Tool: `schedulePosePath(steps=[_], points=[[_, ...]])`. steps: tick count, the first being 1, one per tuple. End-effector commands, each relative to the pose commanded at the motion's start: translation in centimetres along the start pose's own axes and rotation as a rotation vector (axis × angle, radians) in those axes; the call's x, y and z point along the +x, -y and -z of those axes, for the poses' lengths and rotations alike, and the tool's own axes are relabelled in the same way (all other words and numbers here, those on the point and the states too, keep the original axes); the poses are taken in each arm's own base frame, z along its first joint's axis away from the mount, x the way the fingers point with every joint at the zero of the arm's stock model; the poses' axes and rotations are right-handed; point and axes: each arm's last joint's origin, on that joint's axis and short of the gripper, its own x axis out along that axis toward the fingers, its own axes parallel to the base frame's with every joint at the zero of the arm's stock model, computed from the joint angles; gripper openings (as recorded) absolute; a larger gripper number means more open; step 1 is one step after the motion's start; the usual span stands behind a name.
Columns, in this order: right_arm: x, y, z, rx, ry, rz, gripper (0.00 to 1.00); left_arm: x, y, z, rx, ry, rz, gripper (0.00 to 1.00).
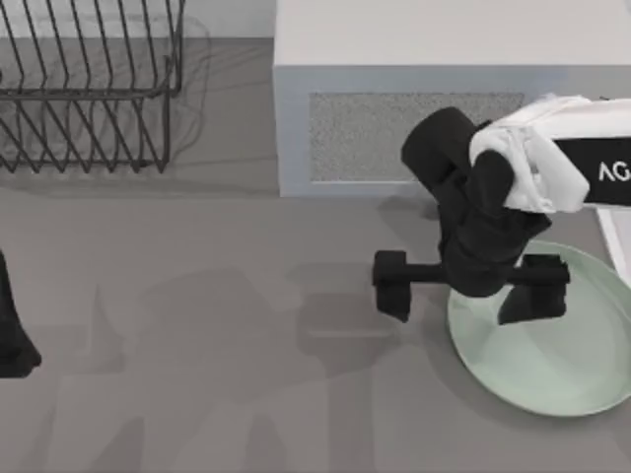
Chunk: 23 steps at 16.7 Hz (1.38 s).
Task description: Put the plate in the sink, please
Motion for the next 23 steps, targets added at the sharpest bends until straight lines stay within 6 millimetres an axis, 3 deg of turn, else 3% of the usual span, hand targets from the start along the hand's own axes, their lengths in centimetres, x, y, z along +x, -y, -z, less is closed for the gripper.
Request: schedulePosePath(steps=[3,16,23], points=[[0.0,0.0,0.0,0.0,0.0,0.0,1.0,0.0,0.0,0.0,0.0,0.0,0.0,1.0],[0.0,0.0,0.0,0.0,0.0,0.0,0.02,0.0,0.0,0.0,0.0,0.0,0.0,1.0],[0.0,0.0,0.0,0.0,0.0,0.0,0.0,0.0,0.0,0.0,0.0,0.0,0.0,1.0]])
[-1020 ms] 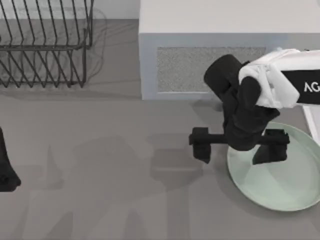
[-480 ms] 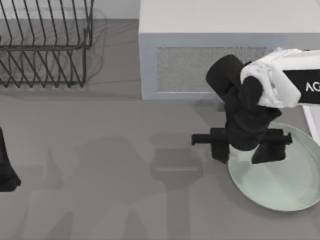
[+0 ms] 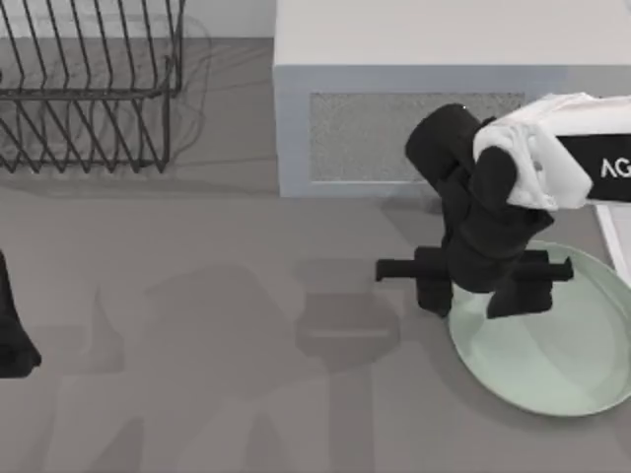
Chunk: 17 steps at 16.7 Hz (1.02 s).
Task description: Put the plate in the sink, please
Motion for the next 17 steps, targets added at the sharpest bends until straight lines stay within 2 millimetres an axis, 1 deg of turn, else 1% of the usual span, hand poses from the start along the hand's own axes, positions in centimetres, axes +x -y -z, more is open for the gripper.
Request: schedulePosePath(steps=[1,2,4,5,7,9,11,13,15,17], points=[[0.0,0.0,0.0,0.0,0.0,0.0,0.0,0.0,0.0,0.0,0.0,0.0,0.0,1.0],[-3.4,0.5,-0.3,0.007,0.089,-0.034,0.0,0.0,0.0,0.0,0.0,0.0,0.0,1.0],[-3.6,0.1,-0.2,0.001,0.088,-0.033,0.0,0.0,0.0,0.0,0.0,0.0,0.0,1.0],[-4.0,-0.6,-0.1,-0.007,0.085,-0.031,0.0,0.0,0.0,0.0,0.0,0.0,0.0,1.0],[-5.4,-2.4,0.2,-0.026,0.08,-0.027,0.0,0.0,0.0,0.0,0.0,0.0,0.0,1.0],[-7.8,-4.3,0.3,-0.042,0.074,-0.021,0.0,0.0,0.0,0.0,0.0,0.0,0.0,1.0],[-11.4,-5.8,0.2,-0.053,0.072,-0.018,0.0,0.0,0.0,0.0,0.0,0.0,0.0,1.0],[-15.7,-6.3,0.1,-0.055,0.075,-0.02,0.0,0.0,0.0,0.0,0.0,0.0,0.0,1.0],[-20.2,-5.5,-0.1,-0.046,0.083,-0.026,0.0,0.0,0.0,0.0,0.0,0.0,0.0,1.0],[-23.8,-3.8,-0.1,-0.03,0.086,-0.029,0.0,0.0,0.0,0.0,0.0,0.0,0.0,1.0]])
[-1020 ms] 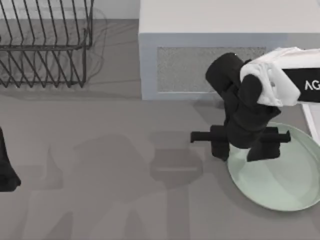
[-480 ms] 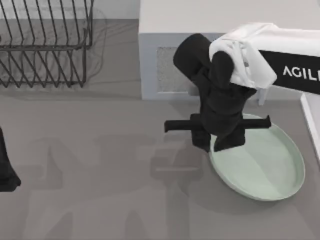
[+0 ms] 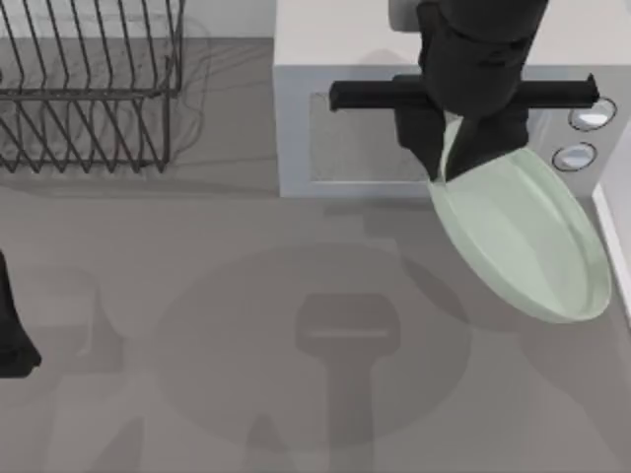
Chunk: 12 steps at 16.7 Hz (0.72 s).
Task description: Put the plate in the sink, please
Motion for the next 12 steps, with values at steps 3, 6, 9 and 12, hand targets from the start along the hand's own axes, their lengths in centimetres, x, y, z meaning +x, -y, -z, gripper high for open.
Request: schedulePosePath(steps=[3,6,9,12], points=[[-3.5,2.8,-0.3,0.024,0.002,-0.002,0.0,0.0,0.0,0.0,0.0,0.0,0.0,1.0],[-4.7,4.2,-0.4,0.037,0.004,-0.003,0.0,0.0,0.0,0.0,0.0,0.0,0.0,1.0],[-4.7,4.2,-0.4,0.037,0.004,-0.003,0.0,0.0,0.0,0.0,0.0,0.0,0.0,1.0],[-5.1,4.4,-0.3,0.037,0.017,-0.008,0.0,0.0,0.0,0.0,0.0,0.0,0.0,1.0]])
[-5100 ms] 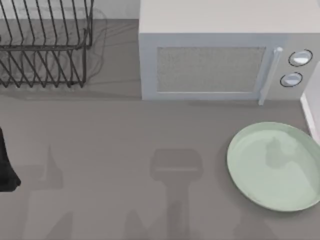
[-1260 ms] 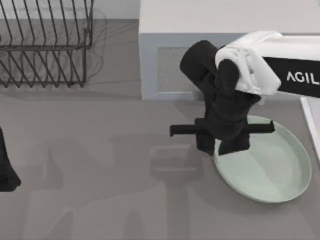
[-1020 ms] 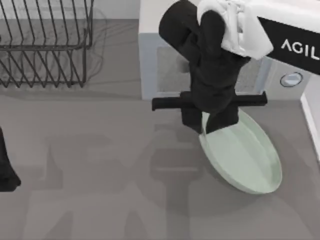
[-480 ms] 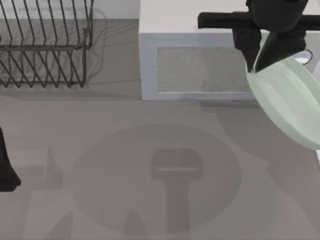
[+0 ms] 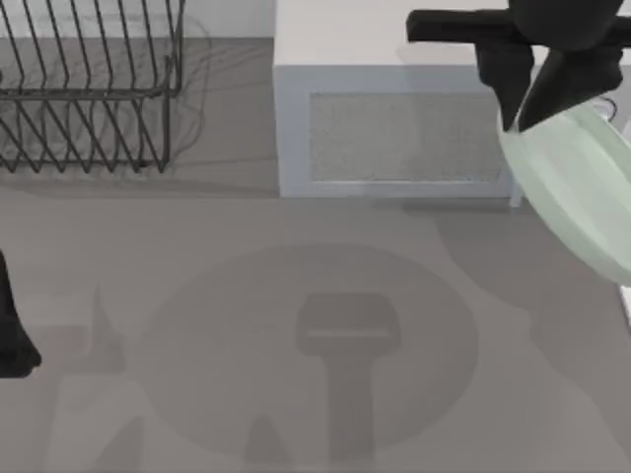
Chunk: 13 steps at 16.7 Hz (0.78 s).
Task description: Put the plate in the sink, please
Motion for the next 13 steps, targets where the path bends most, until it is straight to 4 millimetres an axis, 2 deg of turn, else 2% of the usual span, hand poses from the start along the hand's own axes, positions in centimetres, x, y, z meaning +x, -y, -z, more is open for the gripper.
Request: schedulePosePath(steps=[3,6,9,13], points=[[-1.8,2.1,-0.7,0.013,0.059,-0.017,0.0,0.0,0.0,0.0,0.0,0.0,0.0,1.0],[-1.8,5.5,-3.5,0.041,0.097,-0.003,0.0,0.0,0.0,0.0,0.0,0.0,0.0,1.0],[0.7,10.5,-7.8,0.082,0.088,0.037,0.0,0.0,0.0,0.0,0.0,0.0,0.0,1.0],[6.6,18.0,-13.1,0.095,0.024,0.075,0.0,0.0,0.0,0.0,0.0,0.0,0.0,1.0]])
